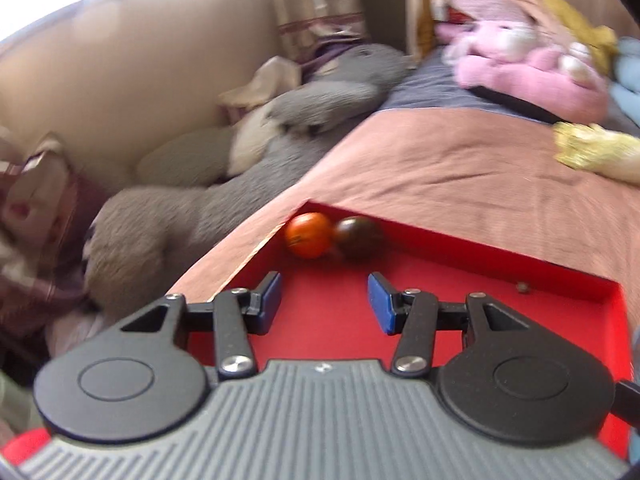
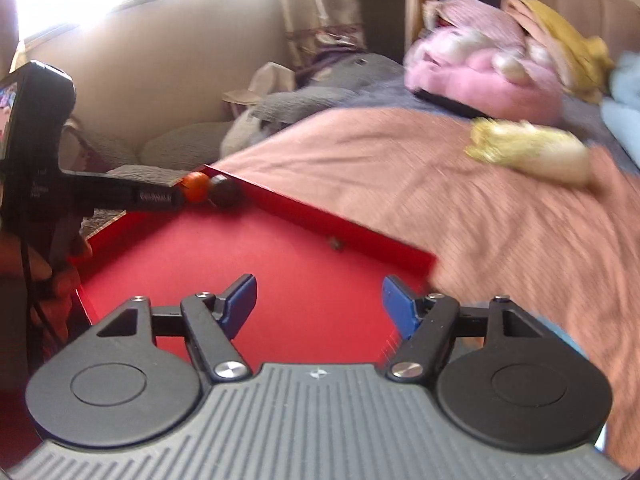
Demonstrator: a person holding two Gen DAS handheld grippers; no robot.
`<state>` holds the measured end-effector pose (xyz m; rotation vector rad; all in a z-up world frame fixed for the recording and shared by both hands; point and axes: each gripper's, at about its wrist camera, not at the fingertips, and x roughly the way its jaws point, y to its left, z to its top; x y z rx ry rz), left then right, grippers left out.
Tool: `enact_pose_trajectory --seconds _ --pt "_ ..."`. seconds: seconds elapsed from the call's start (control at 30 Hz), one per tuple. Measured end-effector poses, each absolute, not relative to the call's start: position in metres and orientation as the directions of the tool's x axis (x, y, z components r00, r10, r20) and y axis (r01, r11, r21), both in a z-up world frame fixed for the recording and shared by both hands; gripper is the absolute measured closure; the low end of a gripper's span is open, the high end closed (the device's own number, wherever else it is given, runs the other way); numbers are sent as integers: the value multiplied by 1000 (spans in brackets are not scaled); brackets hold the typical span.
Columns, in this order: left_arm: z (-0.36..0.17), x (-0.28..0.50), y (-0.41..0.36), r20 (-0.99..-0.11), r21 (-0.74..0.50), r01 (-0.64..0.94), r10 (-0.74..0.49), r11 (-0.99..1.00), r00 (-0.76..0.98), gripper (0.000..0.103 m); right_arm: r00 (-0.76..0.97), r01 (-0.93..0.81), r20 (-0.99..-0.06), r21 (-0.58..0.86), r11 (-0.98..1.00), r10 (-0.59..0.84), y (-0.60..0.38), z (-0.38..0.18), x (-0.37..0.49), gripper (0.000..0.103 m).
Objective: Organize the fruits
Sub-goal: 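Open the left gripper and move both grippers back over the red tray, then grasp the dark brown tomato in the tray with the right gripper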
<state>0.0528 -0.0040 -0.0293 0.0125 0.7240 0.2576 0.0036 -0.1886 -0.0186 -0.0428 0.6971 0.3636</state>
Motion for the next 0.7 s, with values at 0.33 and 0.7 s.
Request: enact_pose_trajectory --seconds 0.33,0.7 --pt "-15 36 28 -600 6 -428 346 904 721 52 619 -442 -667 140 886 414 -89 -49 111 48" --pt "-16 42 31 -612 -27 -472 359 881 705 53 568 -488 -678 180 854 467 -38 -82 158 56"
